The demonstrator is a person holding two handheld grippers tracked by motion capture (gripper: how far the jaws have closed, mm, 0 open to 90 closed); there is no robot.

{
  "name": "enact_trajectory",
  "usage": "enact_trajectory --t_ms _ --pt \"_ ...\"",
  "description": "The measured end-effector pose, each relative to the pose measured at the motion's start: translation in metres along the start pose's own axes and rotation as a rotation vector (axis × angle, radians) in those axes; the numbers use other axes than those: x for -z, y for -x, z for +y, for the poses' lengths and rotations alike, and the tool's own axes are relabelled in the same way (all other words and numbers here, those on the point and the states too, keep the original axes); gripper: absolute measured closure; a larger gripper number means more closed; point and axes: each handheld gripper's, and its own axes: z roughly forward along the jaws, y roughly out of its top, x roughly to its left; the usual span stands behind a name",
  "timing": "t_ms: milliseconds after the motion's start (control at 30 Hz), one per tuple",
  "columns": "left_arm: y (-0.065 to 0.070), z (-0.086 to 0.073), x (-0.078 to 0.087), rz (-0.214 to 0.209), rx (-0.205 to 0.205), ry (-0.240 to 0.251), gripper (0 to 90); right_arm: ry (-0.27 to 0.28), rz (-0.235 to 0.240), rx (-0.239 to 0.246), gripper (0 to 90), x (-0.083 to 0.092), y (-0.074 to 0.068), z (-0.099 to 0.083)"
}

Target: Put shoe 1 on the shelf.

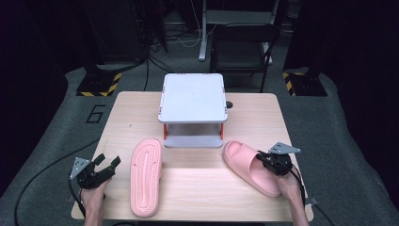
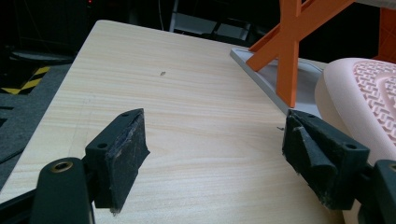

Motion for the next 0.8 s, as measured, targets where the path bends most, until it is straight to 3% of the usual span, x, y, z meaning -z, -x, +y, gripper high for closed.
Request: enact_trajectory --t_ms 33,267,467,600,800 --pt "0.001 0.0 0.0 0.001 0.0 0.006 21.8 0.006 0.0 -0.021 83.7 0.002 -0.001 0.0" --pt "0.008 0.006 -0.001 -0.008 -0.014 0.025 21.8 0.033 0.03 -0.038 83.9 0.007 -0.026 0.019" --pt "0.027 0.028 0.002 -0.093 -0.053 0.034 21.8 0.055 0.014 -0.059 83.6 -0.018 -0.058 0.055" --pt "0.048 0.051 -0.004 -0.156 -0.094 0.02 21.3 0.057 0.007 -0.103 83.4 -0.041 -0.073 0.07" --pt "0.086 0.104 -0.026 -0.266 -0.198 -0.024 19.1 0.073 -0.011 -0.175 83.0 -0.074 -0.092 0.082"
